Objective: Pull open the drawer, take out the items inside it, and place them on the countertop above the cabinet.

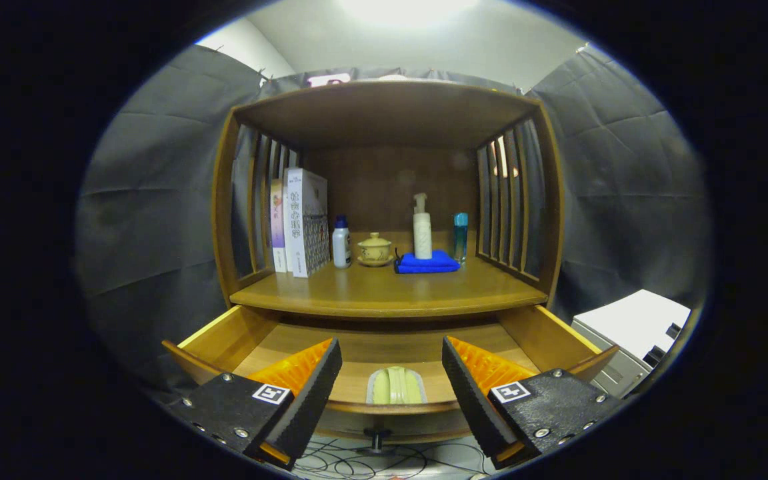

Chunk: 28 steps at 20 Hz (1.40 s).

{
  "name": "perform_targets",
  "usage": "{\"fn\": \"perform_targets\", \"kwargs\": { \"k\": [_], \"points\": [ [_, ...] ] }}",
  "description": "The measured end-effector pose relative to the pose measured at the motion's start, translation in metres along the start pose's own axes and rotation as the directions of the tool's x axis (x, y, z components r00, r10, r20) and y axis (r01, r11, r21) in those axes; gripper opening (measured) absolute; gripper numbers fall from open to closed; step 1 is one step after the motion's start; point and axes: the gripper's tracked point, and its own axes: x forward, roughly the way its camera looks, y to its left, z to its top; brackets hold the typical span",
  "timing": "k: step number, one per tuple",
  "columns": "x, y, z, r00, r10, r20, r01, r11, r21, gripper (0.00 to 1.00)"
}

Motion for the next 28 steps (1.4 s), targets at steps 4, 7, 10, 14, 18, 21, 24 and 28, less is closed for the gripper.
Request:
{"fn": "perform_targets", "kwargs": {
  "k": [4,7,10,14,18,21,24,28],
  "points": [
    [0.037,-0.016,-0.017,0.985,-0.092,-0.148,0.091,0.996,-0.016,0.94],
    [0.057,-0.014,-0.028,0.968,-0.113,-0.225,0.103,0.993,-0.057,0.94],
    [0.067,-0.012,-0.047,0.943,-0.123,-0.310,0.101,0.991,-0.087,0.94],
    [0.069,-0.015,-0.076,0.900,-0.118,-0.420,0.123,0.992,-0.013,0.94],
    [0.073,-0.018,-0.088,0.868,-0.126,-0.480,0.124,0.992,-0.035,0.93],
    [0.074,-0.018,-0.094,0.847,-0.106,-0.521,0.105,0.994,-0.032,0.88],
    [0.075,-0.016,-0.094,0.842,-0.092,-0.531,0.094,0.995,-0.024,0.67],
    [0.075,-0.008,-0.089,0.867,-0.041,-0.496,0.045,0.999,-0.004,0.22]
  ]
}}
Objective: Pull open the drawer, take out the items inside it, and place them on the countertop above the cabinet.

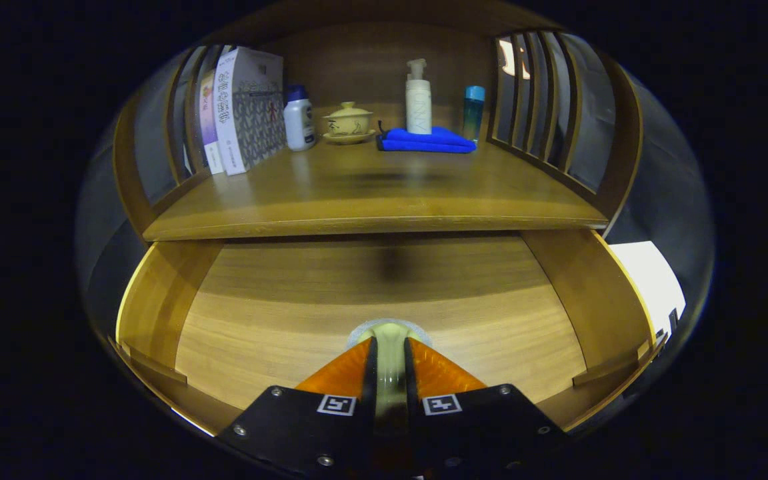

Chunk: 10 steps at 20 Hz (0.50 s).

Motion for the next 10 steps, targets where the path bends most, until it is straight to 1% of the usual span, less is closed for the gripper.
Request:
{"fn": "perform_targets", "kwargs": {
  "k": [2,4,6,10],
  "points": [
    [-0.005,0.004,0.005,0.999,0.017,0.033,-0.018,1.000,0.017,0.20],
    [-0.011,0.000,0.009,0.997,0.005,0.076,-0.007,1.000,0.023,0.19],
    [-0.018,0.003,0.021,0.990,0.016,0.142,-0.019,1.000,0.023,0.19],
    [-0.038,-0.003,0.037,0.970,-0.005,0.241,0.000,1.000,0.019,0.19]
  ]
}}
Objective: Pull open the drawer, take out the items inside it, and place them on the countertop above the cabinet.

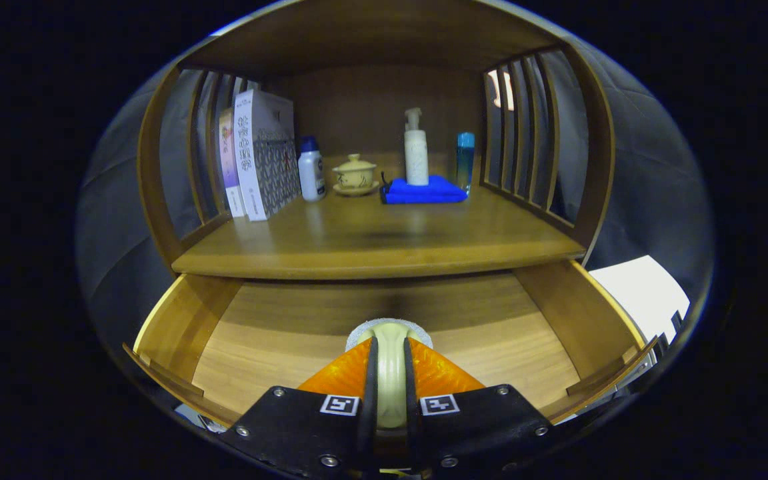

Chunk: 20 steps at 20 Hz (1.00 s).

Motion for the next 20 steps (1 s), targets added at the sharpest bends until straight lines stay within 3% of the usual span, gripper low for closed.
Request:
{"fn": "perform_targets", "kwargs": {
  "k": [11,20],
  "points": [
    [-0.029,-0.008,0.067,0.984,-0.021,0.178,0.029,0.999,-0.042,0.19],
    [-0.014,-0.004,0.132,0.967,0.006,0.253,0.006,0.999,-0.047,0.19]
  ]
}}
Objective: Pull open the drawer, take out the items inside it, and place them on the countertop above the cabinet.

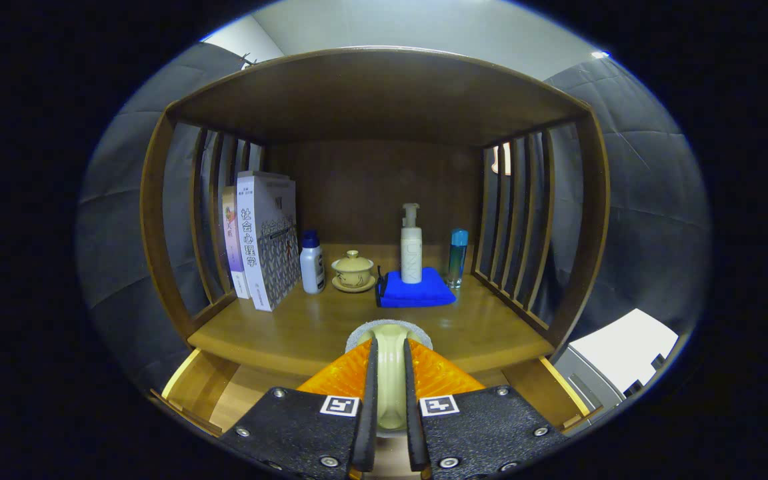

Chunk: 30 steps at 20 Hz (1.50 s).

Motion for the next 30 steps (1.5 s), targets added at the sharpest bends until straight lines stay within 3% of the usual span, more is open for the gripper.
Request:
{"fn": "perform_targets", "kwargs": {
  "k": [4,12,19,24,30],
  "points": [
    [0.025,-0.004,0.013,1.000,0.009,-0.004,-0.009,1.000,0.015,0.19],
    [0.078,-0.002,-0.004,0.993,0.055,-0.103,-0.052,0.998,0.039,0.19],
    [0.092,-0.009,-0.015,0.991,0.077,-0.107,-0.072,0.996,0.047,0.27],
    [0.076,-0.011,0.000,0.996,0.092,-0.021,-0.090,0.993,0.073,0.97],
    [0.021,-0.021,0.018,0.996,0.041,0.081,-0.040,0.999,-0.014,0.96]
  ]
}}
